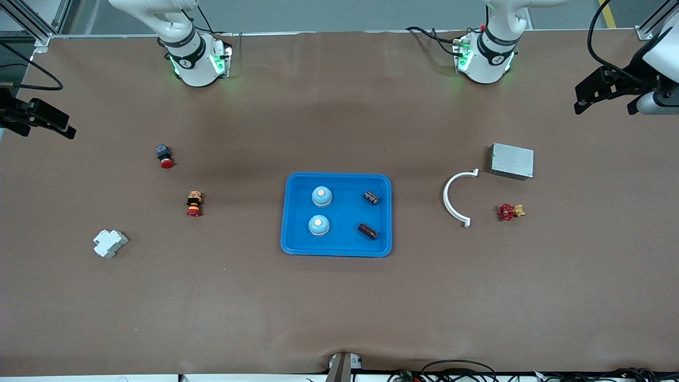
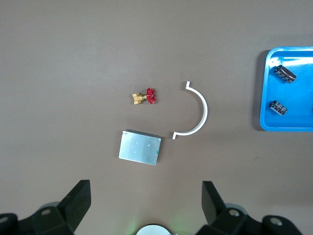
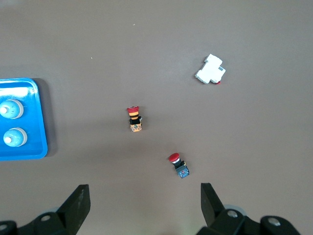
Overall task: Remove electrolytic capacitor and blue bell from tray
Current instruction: 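Move the left gripper and the right gripper toward the blue tray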
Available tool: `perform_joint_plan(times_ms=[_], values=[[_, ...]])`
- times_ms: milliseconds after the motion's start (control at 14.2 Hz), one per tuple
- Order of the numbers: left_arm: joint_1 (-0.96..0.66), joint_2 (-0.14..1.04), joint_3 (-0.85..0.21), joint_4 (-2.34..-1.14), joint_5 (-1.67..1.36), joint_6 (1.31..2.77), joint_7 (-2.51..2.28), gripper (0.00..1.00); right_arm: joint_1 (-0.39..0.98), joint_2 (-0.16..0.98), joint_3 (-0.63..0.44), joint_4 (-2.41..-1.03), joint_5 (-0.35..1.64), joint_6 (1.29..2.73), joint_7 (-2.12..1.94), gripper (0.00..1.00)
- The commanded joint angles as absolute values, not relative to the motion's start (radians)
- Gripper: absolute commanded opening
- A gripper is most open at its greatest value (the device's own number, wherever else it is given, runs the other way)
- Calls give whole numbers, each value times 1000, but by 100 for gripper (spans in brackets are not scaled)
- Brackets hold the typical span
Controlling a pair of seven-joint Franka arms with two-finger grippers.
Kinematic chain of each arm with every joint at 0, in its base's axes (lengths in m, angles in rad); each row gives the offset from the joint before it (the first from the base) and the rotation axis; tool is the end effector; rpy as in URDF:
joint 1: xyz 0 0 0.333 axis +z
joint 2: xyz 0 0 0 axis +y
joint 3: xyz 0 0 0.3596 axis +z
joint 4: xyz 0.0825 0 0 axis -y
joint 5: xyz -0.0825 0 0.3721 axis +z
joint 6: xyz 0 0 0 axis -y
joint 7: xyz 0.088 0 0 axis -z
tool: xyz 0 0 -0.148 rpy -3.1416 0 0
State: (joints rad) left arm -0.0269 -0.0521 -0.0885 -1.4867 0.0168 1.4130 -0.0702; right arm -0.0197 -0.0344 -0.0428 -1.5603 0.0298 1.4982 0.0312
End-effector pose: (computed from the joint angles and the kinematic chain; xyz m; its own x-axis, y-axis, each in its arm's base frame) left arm 0.5027 -0.0571 0.6787 0.9989 -0.0423 -0.0202 -0.0428 -0.9988 -0.0227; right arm 0.5212 -0.0285 0.6440 0.9954 -0.0913 -0.0287 -0.0922 -0.9953 -0.0304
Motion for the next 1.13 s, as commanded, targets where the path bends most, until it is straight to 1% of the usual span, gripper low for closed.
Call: perform_joint_plan(times_ms=[0,282,423,564,776,917,1058], values=[[-25,-60,-86,-1483,9,1397,-61,100,-25,-49,-35,-1568,25,1497,44,100],[-23,-46,-80,-1483,14,1397,-67,100,-25,-51,-35,-1569,25,1496,44,100],[-23,9,-80,-1486,2,1397,-74,100,-25,-51,-35,-1569,25,1496,44,100],[-35,55,-83,-1525,14,1404,-83,100,-25,-51,-35,-1569,25,1497,44,100],[-51,89,-94,-1597,6,1495,-133,100,-26,-48,-37,-1549,25,1514,38,100],[-84,109,-106,-1652,0,1546,-280,100,-23,-46,-35,-1548,9,1516,35,100],[-127,159,-124,-1669,-6,1594,-410,100,-14,-52,-28,-1562,-9,1503,54,100]])
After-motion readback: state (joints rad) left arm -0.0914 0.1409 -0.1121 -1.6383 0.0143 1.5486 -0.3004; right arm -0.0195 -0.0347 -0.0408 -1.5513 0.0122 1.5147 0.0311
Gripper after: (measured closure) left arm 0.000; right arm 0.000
